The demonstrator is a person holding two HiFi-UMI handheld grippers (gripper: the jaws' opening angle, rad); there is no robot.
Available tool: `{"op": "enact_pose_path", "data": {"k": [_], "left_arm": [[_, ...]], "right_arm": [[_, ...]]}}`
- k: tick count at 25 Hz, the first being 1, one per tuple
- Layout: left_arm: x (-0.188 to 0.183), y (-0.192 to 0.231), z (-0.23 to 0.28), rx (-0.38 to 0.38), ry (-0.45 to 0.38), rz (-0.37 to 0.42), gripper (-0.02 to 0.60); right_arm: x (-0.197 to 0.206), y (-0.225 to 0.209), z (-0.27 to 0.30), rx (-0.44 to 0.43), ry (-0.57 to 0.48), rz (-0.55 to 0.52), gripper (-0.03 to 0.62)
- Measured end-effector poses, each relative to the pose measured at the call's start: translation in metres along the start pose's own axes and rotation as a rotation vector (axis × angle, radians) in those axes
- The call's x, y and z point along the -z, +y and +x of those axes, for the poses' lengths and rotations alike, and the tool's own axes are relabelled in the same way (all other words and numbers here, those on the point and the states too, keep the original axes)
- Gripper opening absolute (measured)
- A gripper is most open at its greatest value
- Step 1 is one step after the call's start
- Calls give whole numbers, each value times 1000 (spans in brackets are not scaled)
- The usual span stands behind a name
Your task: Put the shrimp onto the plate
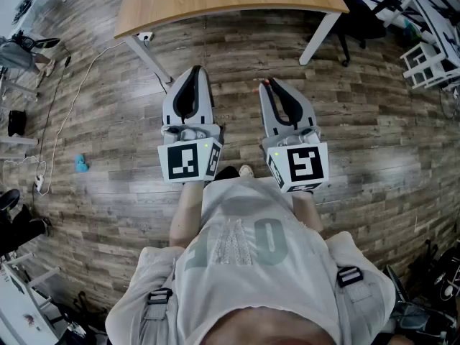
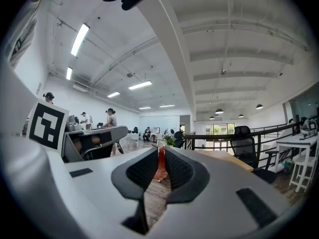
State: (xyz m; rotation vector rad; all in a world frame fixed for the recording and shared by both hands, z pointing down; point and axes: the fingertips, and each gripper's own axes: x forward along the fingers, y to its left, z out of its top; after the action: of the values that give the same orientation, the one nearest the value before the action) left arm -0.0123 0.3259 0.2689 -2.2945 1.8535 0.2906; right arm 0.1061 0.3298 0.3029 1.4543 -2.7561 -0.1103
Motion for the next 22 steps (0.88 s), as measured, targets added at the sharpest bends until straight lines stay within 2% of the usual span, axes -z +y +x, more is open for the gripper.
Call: {"op": "enact_pose_path", "data": {"k": [4, 14, 22], "left_arm": [[-5, 2, -3, -10, -16, -4, 11], [-8, -3, -11, -23, -10, 13, 10], [-3, 26, -15, -108, -5, -27, 11]], "right_arm": [[2, -1, -4, 5, 7, 17, 52], [-2, 3, -5, -51, -31, 35, 52], [11, 1, -1, -64, 2, 69, 52]]}}
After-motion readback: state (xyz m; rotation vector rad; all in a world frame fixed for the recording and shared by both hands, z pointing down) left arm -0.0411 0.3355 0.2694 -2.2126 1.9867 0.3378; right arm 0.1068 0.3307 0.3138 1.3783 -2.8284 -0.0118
